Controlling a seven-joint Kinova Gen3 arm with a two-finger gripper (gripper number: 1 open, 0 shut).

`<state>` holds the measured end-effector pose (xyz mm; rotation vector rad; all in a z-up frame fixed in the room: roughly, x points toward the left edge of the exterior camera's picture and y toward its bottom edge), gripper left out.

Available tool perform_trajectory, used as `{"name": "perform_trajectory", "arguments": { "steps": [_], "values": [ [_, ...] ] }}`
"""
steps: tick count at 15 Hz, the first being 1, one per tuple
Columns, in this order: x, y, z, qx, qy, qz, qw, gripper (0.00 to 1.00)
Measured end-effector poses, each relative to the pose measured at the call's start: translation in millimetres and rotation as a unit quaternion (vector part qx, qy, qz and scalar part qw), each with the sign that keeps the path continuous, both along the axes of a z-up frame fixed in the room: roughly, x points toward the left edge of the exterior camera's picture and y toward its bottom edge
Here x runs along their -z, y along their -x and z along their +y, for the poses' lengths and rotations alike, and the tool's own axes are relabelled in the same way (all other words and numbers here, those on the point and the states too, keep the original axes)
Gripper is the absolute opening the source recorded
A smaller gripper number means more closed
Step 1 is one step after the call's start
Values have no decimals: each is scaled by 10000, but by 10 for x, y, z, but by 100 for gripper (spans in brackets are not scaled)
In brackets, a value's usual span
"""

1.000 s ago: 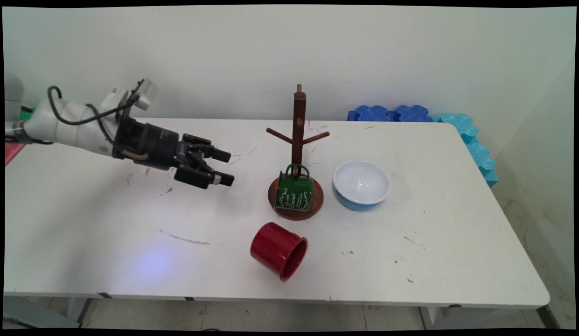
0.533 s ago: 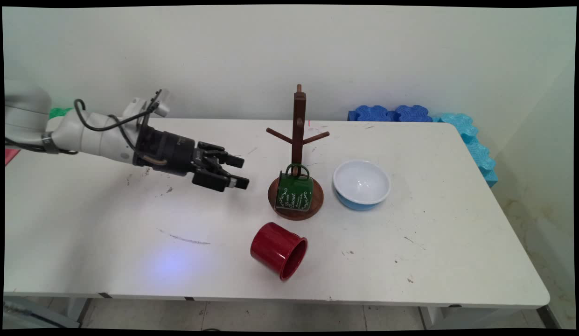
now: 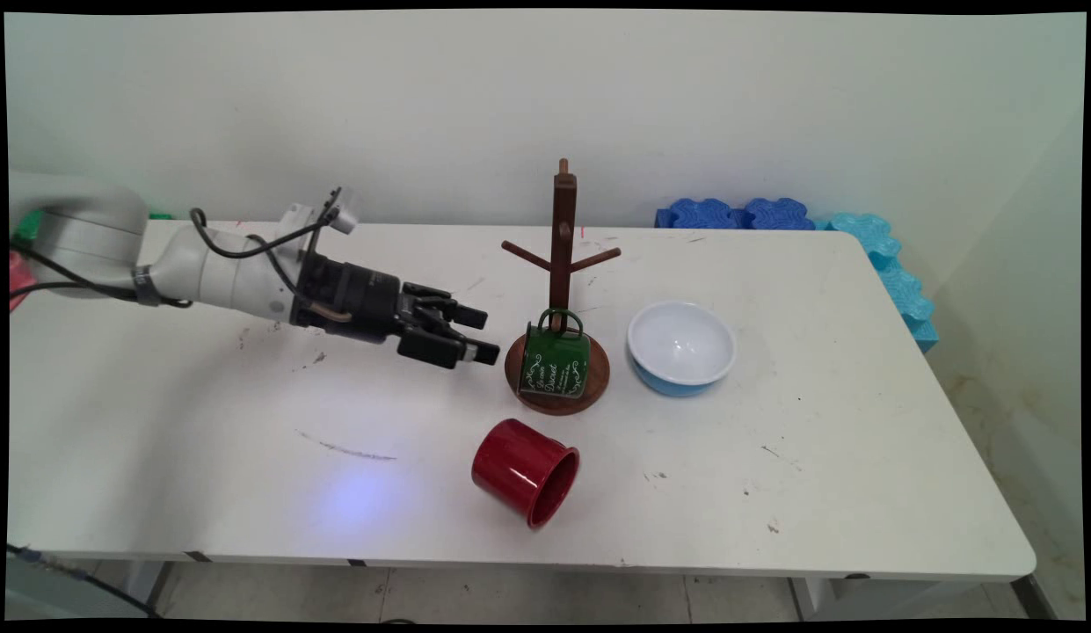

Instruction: Pick up the green mug from the rack

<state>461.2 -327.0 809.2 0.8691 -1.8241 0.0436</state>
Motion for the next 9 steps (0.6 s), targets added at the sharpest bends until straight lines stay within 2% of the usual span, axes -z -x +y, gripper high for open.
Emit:
{"name": "perform_trajectory", "arguments": {
  "steps": [9],
  "values": [
    [215,193,-74,36,-172,172,9997,100]
  ]
}}
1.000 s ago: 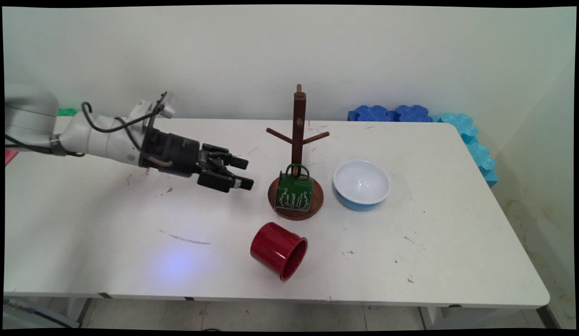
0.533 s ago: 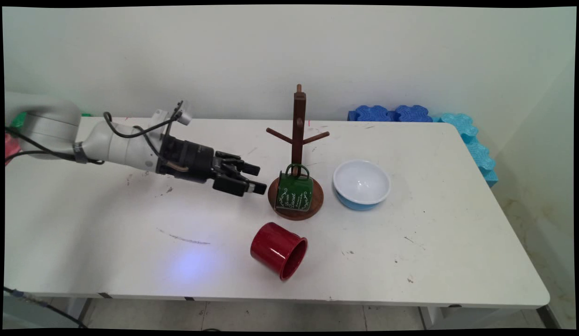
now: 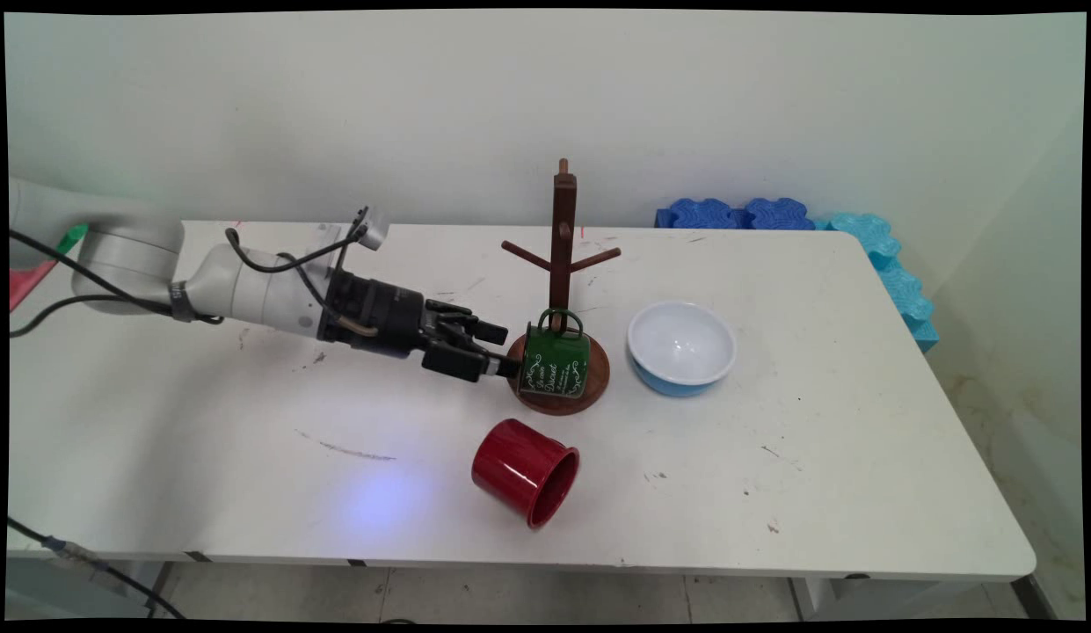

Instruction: Pick up the green mug from the rack, then place the picked object on the table

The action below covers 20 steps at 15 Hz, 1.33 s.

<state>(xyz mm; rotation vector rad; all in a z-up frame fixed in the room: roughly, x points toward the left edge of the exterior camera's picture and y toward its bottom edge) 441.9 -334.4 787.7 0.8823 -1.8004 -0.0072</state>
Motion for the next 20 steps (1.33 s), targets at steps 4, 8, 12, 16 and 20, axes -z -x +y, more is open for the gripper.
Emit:
{"name": "perform_trajectory", "arguments": {
  "steps": [4,8,12,16,20],
  "values": [
    [59,59,-35,-4,-6,42,10000,100],
    [99,107,-75,-19,9,71,10000,100],
    [126,138,-116,-36,34,88,9999,0],
    [148,154,-140,-41,49,80,9999,0],
    [153,161,-157,-37,76,65,9999,0]
  ]
}}
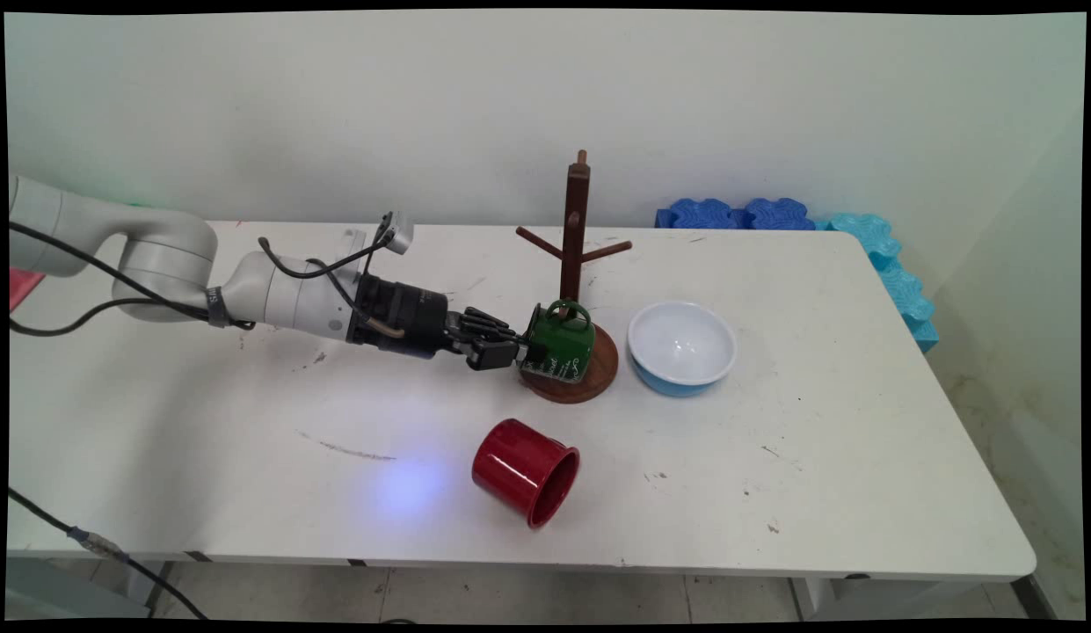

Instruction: Place the picked object on the table

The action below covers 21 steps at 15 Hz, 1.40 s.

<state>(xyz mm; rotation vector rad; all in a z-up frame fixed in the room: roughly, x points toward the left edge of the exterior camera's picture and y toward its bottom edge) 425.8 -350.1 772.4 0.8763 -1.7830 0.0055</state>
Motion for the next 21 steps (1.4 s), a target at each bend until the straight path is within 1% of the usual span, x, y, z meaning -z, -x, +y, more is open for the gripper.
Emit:
{"name": "perform_trajectory", "arguments": {
  "steps": [11,21],
  "values": [
    [-76,1,-15,35,73,3,10000,0],
    [-243,-19,73,117,102,63,9999,0]
  ]
}}
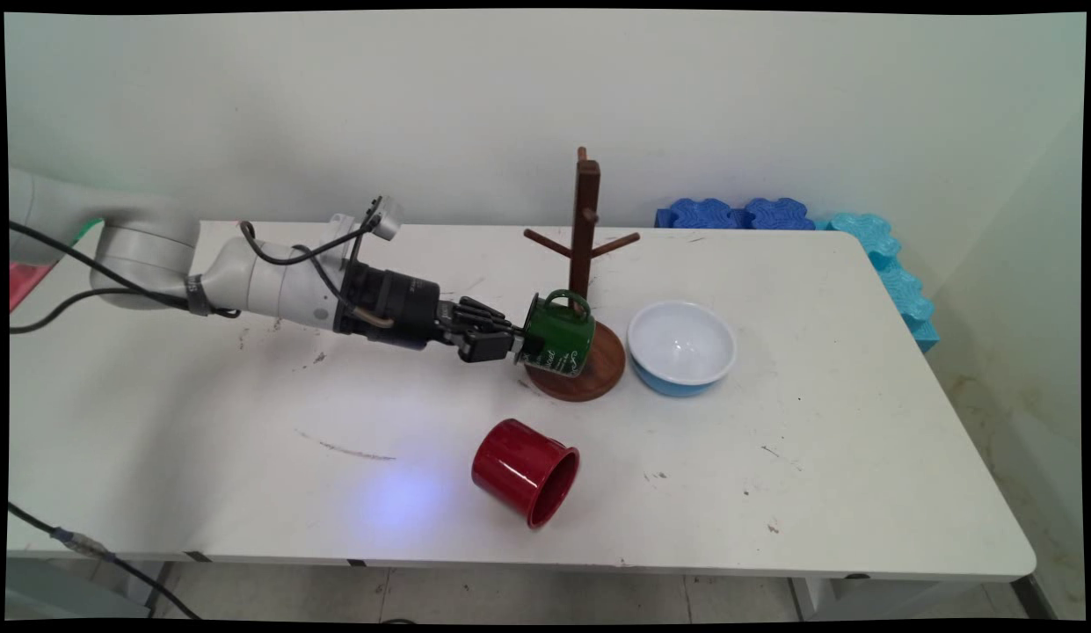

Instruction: Place the picked object on the table

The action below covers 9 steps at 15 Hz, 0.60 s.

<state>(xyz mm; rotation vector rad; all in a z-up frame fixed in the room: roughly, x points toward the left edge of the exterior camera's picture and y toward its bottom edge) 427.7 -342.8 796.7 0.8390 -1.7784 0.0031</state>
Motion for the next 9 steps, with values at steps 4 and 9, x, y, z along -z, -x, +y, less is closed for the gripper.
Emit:
{"name": "perform_trajectory", "arguments": {
  "steps": [4,9],
  "values": [
    [-84,-20,50,42,16,20,10000,0],
    [-168,-56,133,115,21,9,9999,0]
  ]
}}
